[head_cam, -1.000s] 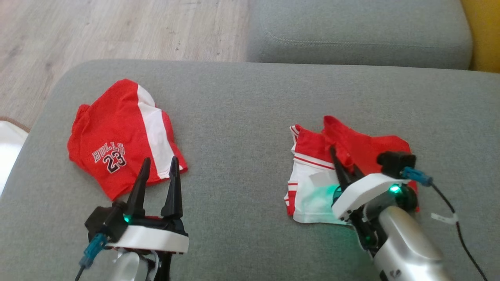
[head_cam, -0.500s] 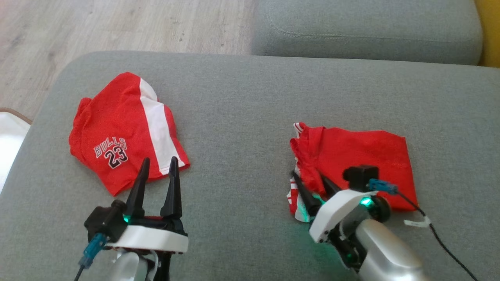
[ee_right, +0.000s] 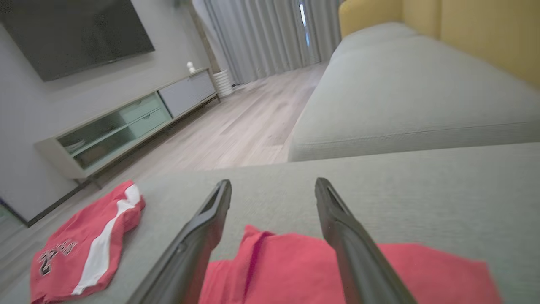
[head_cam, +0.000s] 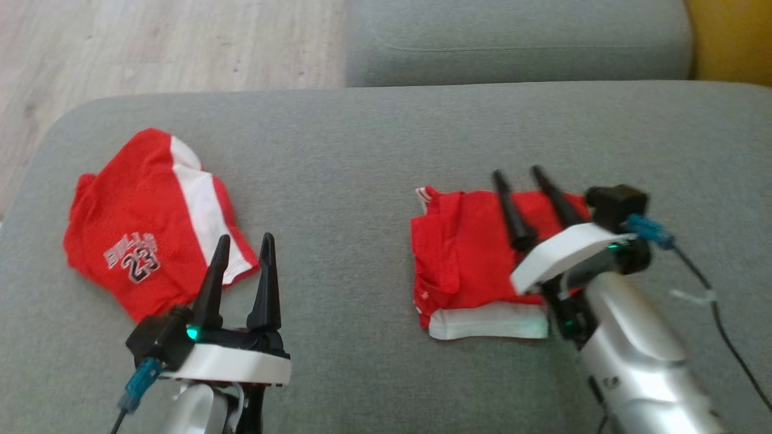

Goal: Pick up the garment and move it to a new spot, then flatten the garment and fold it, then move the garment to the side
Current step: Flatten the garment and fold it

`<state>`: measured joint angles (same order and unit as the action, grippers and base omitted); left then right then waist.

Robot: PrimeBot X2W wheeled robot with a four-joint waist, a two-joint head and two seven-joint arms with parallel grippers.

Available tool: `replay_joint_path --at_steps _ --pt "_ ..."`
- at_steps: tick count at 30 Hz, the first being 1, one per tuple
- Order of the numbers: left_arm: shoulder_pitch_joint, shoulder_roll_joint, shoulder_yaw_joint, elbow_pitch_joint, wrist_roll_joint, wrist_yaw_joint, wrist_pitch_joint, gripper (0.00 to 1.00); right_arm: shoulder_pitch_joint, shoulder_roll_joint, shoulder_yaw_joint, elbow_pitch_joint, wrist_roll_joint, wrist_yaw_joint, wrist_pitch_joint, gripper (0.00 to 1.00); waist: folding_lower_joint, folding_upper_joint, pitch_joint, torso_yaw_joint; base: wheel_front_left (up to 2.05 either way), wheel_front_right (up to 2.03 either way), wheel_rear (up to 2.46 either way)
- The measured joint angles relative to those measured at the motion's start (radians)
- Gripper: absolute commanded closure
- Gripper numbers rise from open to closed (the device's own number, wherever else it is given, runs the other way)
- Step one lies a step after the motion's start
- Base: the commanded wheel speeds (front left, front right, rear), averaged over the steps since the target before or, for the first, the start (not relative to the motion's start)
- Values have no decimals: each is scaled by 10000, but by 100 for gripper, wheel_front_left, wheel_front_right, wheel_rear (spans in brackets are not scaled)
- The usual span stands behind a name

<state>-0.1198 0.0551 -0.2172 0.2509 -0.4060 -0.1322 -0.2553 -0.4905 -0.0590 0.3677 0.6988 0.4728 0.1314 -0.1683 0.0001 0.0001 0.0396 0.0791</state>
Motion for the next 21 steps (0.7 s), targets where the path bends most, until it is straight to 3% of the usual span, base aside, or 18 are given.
replay_joint_path --at_steps 8,15,21 --pt "0 -17 -17 -138 71 0 0 0 808 -554 -2065 -1122 -1609 0 -305 0 0 0 18 -545 0 0 0" --pt "2 -33 27 -219 188 0 0 0 2163 -161 -3363 -2197 -2725 0 -520 0 0 0 113 -898 0 0 0" --pt "15 -38 201 -169 291 0 0 0 2979 50 -3875 -2813 -2610 0 -608 0 -1 0 208 -984 0 0 0"
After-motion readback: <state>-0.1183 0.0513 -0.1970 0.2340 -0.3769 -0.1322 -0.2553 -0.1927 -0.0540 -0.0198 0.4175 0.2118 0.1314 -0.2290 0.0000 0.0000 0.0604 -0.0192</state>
